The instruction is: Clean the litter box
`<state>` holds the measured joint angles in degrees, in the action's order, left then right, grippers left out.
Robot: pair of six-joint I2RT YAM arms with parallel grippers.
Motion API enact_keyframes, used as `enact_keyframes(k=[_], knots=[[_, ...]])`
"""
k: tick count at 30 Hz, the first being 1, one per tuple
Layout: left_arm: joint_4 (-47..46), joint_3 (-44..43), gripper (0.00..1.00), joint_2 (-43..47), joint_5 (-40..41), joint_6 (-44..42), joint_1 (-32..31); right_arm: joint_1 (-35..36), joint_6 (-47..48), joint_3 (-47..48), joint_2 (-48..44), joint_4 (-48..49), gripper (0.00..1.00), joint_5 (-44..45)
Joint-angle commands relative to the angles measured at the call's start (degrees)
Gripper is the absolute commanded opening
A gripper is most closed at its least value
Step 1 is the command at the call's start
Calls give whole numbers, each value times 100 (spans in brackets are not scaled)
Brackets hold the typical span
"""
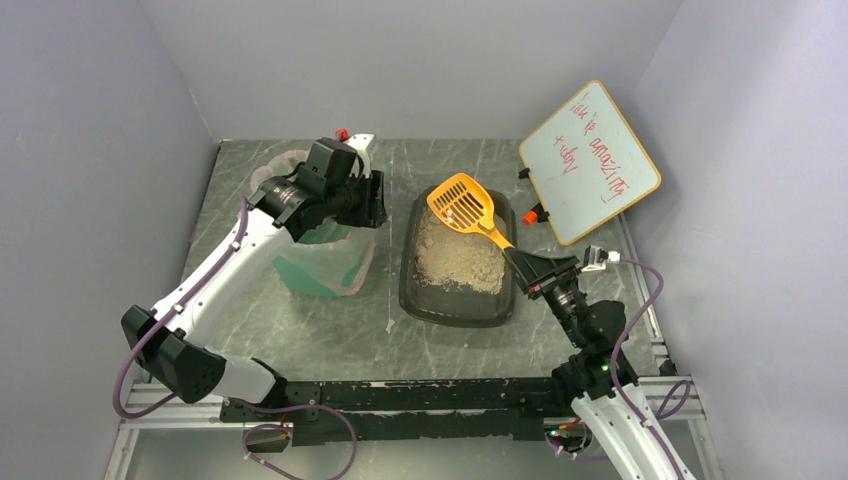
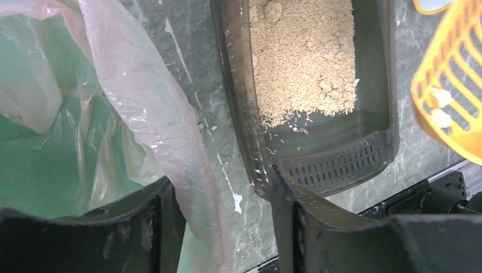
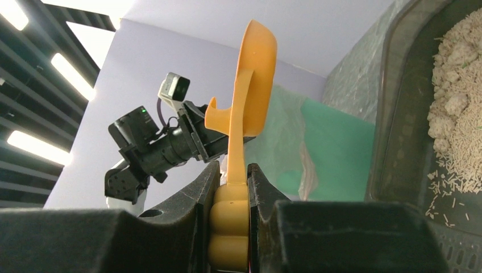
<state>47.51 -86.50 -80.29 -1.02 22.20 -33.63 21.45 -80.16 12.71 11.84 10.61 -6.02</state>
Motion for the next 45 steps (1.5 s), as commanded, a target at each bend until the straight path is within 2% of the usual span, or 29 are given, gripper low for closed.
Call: enact_keyframes(k=[1, 10, 13, 19, 21, 24, 32, 38, 45], knots=[[86, -157, 60, 295, 324, -71, -38, -7, 354, 465, -51, 75, 0, 100], [261, 63, 72, 343, 633, -273, -36, -12, 626, 719, 12, -86, 0, 67], [373, 197, 72, 307, 893, -286, -30, -10, 638, 759, 53, -67, 0, 6], [373, 282, 48, 237, 1003, -253, -30, -8, 660, 761, 64, -26, 0, -37], [364, 278, 34, 193, 980, -251, -30, -4, 656, 753, 56, -16, 0, -56], [351, 230, 6, 174, 962, -222, -30, -9, 660, 734, 3, -67, 0, -43], [306, -57, 5, 90, 466, -104, -45, -9, 793, 821, -168, -363, 0, 67], [297, -429, 5, -101, 471, 93, -460, -7, 1030, 1072, -234, -660, 0, 194], [125, -365, 5, -184, 467, 267, -737, -10, 1029, 1122, -334, -838, 0, 249]])
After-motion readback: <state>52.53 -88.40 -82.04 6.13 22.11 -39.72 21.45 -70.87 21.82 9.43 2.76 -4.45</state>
